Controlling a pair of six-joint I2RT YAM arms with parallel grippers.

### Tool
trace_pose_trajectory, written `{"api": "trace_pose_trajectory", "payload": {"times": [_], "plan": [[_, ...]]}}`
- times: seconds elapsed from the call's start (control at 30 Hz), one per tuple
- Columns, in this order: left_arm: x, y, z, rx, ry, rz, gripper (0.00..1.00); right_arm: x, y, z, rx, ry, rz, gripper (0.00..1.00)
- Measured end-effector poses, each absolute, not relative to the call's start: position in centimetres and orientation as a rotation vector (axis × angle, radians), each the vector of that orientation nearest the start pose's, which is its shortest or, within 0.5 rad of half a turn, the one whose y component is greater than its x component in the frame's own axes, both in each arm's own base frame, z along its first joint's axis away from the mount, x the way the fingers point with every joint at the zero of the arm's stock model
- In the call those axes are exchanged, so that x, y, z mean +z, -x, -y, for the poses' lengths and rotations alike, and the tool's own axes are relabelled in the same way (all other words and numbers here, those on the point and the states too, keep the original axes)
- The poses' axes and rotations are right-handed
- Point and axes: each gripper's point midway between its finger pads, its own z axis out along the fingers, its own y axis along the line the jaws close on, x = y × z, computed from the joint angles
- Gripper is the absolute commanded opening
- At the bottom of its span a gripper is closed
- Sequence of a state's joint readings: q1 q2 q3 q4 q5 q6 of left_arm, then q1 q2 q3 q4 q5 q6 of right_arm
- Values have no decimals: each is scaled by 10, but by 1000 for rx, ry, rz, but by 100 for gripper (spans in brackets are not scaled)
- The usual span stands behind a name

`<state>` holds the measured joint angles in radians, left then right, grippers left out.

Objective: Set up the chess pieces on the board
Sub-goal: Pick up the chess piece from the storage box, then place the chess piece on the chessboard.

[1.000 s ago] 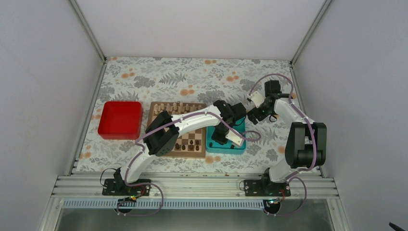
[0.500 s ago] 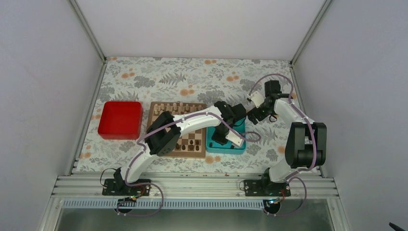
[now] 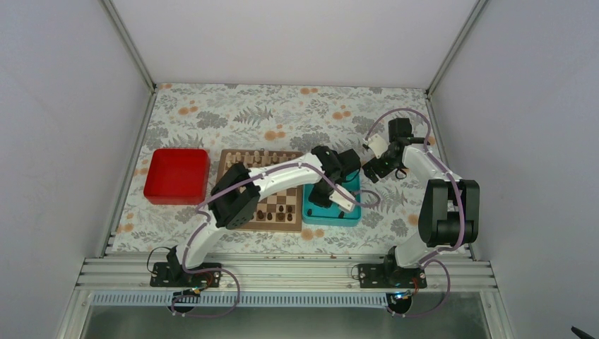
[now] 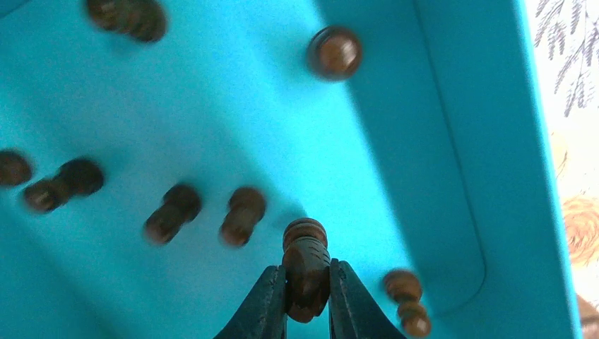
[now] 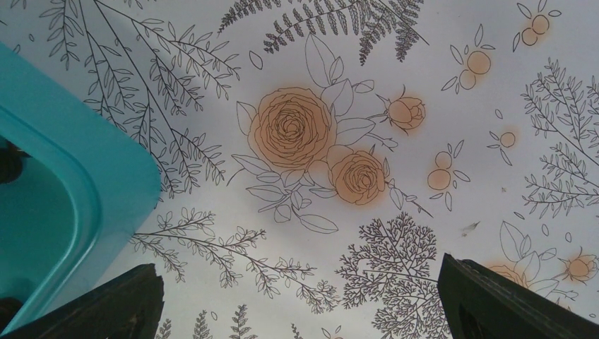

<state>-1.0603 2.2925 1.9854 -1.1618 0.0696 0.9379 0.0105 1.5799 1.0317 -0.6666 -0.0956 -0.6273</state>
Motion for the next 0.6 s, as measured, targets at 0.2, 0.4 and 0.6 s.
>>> {"api": "trace_pose_trajectory", "payload": {"times": [0.2,0.4,0.6], "plan": [[94,-251,402,6,2754,1869,6,71,-348,-20,-26,892,-2627,100],[157,-291,368,-101,2747,2083,6,71,-348,-19,-28,891,-2628,100],[186,-295,292,-183,2627,2255,6,71,-348,-18,-30,886,-2632,100]]}}
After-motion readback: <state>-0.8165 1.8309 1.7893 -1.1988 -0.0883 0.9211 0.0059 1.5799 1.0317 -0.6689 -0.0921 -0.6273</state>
